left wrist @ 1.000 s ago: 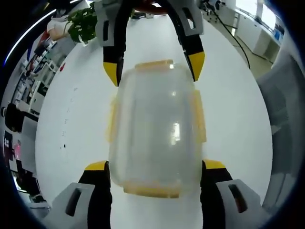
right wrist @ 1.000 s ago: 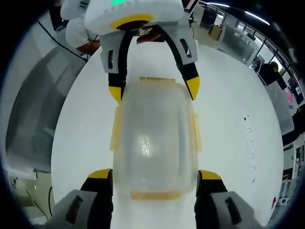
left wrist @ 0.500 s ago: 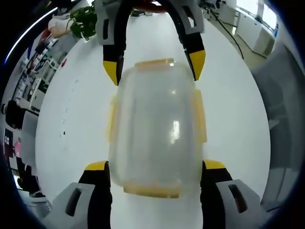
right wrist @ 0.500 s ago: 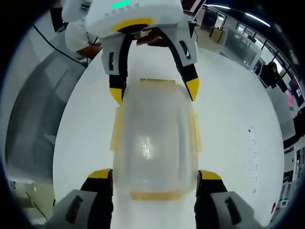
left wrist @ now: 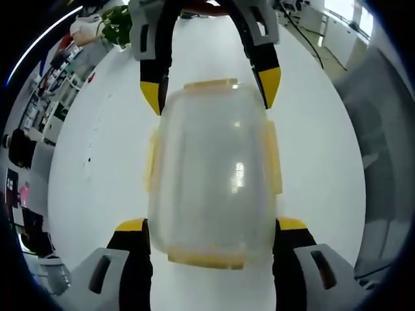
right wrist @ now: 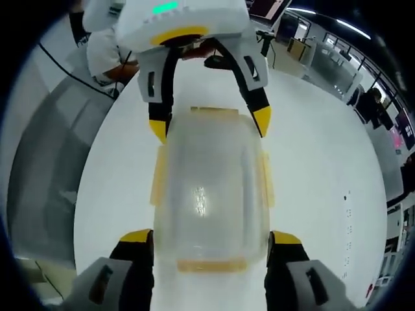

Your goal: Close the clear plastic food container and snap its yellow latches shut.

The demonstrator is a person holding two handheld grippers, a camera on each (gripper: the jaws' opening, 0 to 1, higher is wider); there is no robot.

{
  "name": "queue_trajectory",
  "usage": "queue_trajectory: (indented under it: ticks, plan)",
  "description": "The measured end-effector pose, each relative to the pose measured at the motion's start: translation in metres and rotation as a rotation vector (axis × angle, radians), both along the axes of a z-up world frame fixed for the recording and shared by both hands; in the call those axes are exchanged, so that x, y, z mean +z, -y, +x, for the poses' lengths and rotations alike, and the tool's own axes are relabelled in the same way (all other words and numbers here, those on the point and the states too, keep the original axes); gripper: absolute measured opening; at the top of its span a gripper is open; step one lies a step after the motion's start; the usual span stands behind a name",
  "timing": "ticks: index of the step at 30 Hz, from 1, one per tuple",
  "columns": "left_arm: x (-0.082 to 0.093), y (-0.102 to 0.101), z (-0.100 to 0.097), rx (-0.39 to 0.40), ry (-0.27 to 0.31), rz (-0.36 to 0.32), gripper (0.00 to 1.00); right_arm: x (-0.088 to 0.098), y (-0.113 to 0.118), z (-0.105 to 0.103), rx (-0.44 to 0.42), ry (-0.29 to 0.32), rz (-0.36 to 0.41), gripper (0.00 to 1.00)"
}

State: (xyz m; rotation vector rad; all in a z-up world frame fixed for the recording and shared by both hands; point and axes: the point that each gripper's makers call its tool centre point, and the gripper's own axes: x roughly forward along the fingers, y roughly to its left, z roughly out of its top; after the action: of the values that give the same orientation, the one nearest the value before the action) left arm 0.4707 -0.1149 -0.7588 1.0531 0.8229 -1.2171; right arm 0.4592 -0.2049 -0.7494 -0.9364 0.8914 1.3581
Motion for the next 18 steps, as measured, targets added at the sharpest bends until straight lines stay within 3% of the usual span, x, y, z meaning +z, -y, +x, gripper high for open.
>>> queue_trajectory:
  ticks: [18]
  plan:
    - [0.0, -0.013, 0.017, 0.0, 0.005, 0.009, 0.75, 0.0, -0.012, 0.018, -0.003, 0.001, 0.003, 0.69]
